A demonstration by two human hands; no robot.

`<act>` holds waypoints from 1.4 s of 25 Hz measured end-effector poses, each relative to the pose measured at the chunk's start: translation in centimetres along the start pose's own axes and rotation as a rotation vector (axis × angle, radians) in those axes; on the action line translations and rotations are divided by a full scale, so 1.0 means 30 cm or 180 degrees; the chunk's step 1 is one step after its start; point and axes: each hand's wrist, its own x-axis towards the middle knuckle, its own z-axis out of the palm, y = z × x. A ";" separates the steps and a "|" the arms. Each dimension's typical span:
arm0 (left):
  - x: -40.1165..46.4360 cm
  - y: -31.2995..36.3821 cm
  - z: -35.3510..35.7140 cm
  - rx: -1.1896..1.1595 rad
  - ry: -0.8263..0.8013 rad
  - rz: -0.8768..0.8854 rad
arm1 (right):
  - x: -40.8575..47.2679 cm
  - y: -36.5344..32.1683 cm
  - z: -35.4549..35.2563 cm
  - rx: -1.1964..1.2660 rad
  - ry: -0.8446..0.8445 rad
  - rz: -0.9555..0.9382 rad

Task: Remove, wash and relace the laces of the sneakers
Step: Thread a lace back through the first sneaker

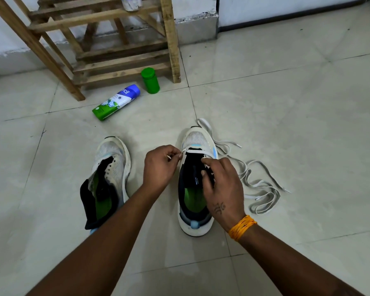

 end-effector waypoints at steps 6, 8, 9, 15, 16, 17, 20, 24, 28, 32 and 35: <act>0.024 -0.005 -0.018 0.1420 -0.0154 -0.0608 | 0.000 0.014 -0.013 -0.0017 0.0065 0.0011; 0.010 -0.023 -0.052 0.2158 -0.0729 -0.0968 | 0.001 0.016 -0.017 0.0017 0.0071 0.0025; 0.009 -0.024 -0.064 0.2390 -0.0920 -0.0894 | 0.000 0.015 -0.018 0.0021 0.0061 0.0017; 0.044 0.055 -0.025 0.1978 -0.0899 0.0557 | 0.000 0.023 -0.016 -0.0001 0.0074 -0.0001; 0.041 0.058 -0.021 0.2071 -0.0817 0.0507 | 0.001 0.025 -0.018 -0.0006 0.0071 0.0000; 0.040 0.054 -0.030 0.2208 -0.0752 0.0287 | 0.002 0.025 -0.019 -0.0007 0.0066 -0.0010; 0.037 0.032 -0.086 0.2749 -0.1015 -0.0541 | -0.001 0.028 -0.028 -0.0007 0.0043 -0.0048; 0.051 0.054 -0.088 0.2917 -0.1175 -0.0084 | 0.001 0.028 -0.025 0.0021 -0.0010 -0.0130; 0.060 0.114 -0.030 0.2573 -0.0959 0.0556 | 0.003 0.029 -0.023 -0.0008 0.0031 -0.0102; 0.046 0.065 -0.094 0.2911 -0.1076 -0.0443 | 0.001 0.026 -0.028 -0.0033 -0.0007 -0.0081; 0.036 0.037 -0.126 0.3159 -0.1337 -0.0428 | 0.001 0.026 -0.028 -0.0018 0.0016 -0.0132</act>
